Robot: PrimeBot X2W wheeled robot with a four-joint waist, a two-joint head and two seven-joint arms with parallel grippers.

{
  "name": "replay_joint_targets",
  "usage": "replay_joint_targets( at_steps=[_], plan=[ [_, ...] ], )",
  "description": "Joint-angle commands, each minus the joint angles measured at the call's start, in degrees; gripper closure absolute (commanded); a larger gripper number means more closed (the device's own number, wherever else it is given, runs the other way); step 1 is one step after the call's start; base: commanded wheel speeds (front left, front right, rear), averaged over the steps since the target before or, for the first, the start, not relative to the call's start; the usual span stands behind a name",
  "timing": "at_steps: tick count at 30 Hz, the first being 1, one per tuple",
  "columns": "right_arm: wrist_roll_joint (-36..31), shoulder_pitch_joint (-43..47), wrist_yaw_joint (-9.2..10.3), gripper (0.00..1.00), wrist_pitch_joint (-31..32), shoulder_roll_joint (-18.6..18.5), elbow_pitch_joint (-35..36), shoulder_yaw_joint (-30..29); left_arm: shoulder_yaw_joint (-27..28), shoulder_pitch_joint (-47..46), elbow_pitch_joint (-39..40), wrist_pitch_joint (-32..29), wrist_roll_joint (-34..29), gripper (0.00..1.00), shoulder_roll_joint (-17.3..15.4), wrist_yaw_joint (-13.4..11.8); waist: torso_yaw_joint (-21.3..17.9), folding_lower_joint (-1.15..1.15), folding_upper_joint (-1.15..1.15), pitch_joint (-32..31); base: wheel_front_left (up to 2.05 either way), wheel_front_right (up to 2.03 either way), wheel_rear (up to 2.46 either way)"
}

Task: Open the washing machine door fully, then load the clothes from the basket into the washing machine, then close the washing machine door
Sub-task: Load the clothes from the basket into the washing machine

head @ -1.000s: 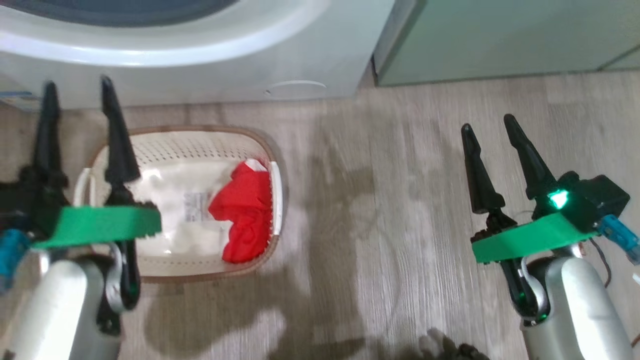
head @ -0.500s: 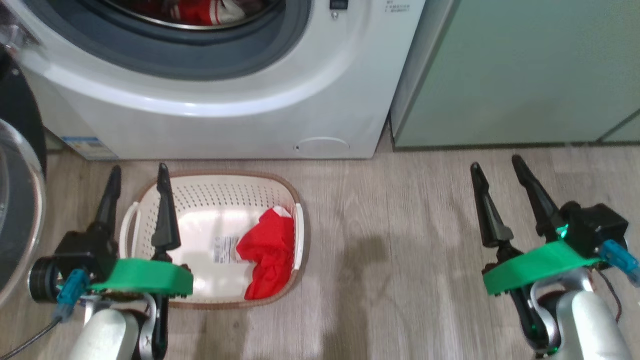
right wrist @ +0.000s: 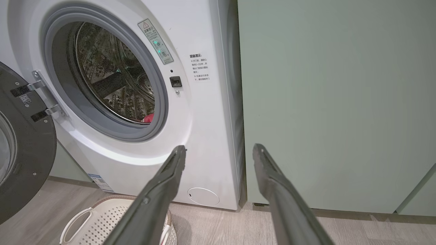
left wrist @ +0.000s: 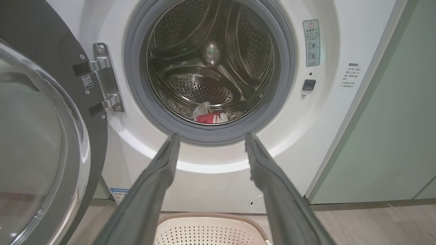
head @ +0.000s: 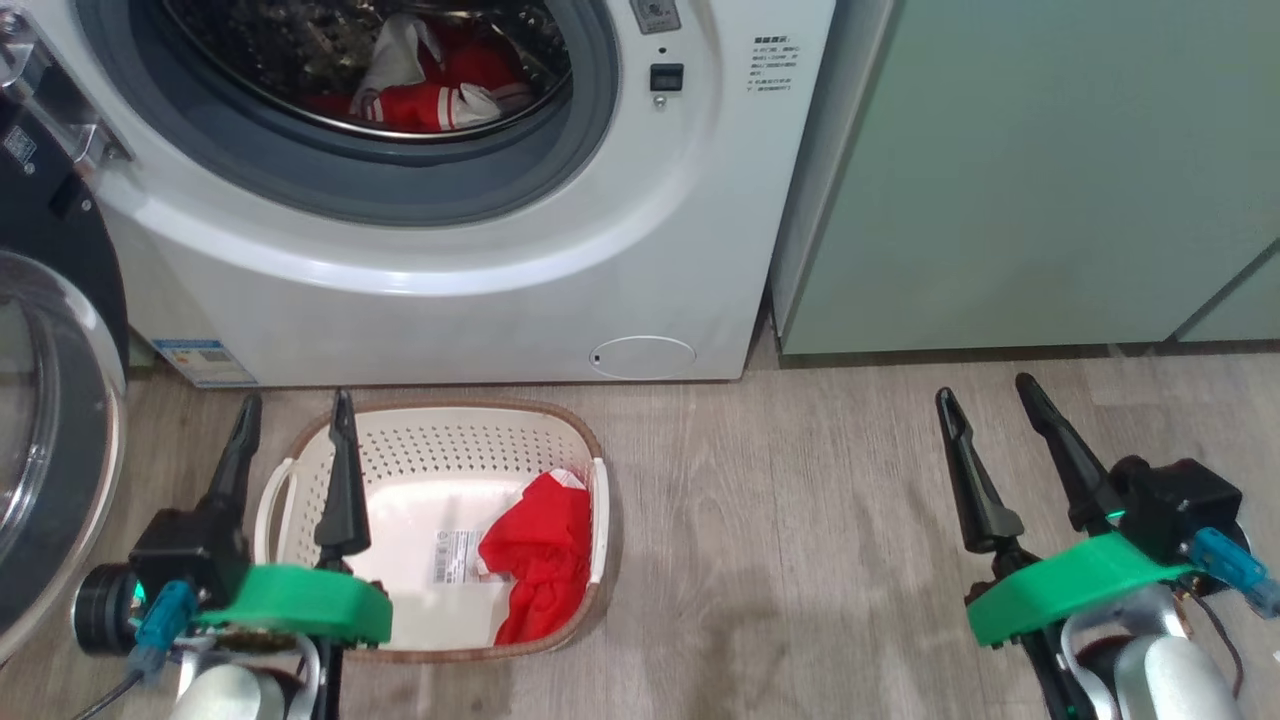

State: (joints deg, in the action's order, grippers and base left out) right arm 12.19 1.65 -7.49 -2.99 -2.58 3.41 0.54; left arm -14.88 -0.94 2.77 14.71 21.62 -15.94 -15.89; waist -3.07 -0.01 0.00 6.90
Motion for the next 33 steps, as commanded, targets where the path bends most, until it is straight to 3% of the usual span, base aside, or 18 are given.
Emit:
replay_joint_targets(
  at_steps=[1,33],
  plan=[
    [0.36,-0.80,0.00,0.00,0.14,-0.30,2.38,1.33,2.03,-1.33,2.17,0.16,-0.48,0.00,-1.02,-0.35,-0.07,0.01,0.00,-0.20,0.00,0.00,0.00],
    [1.19,-0.19,0.00,0.00,-0.10,-0.30,2.27,1.75,0.82,-0.93,2.09,-0.95,0.24,0.00,-1.36,-1.13,0.67,0.01,0.00,-1.70,0.00,0.00,0.00]
  ],
)
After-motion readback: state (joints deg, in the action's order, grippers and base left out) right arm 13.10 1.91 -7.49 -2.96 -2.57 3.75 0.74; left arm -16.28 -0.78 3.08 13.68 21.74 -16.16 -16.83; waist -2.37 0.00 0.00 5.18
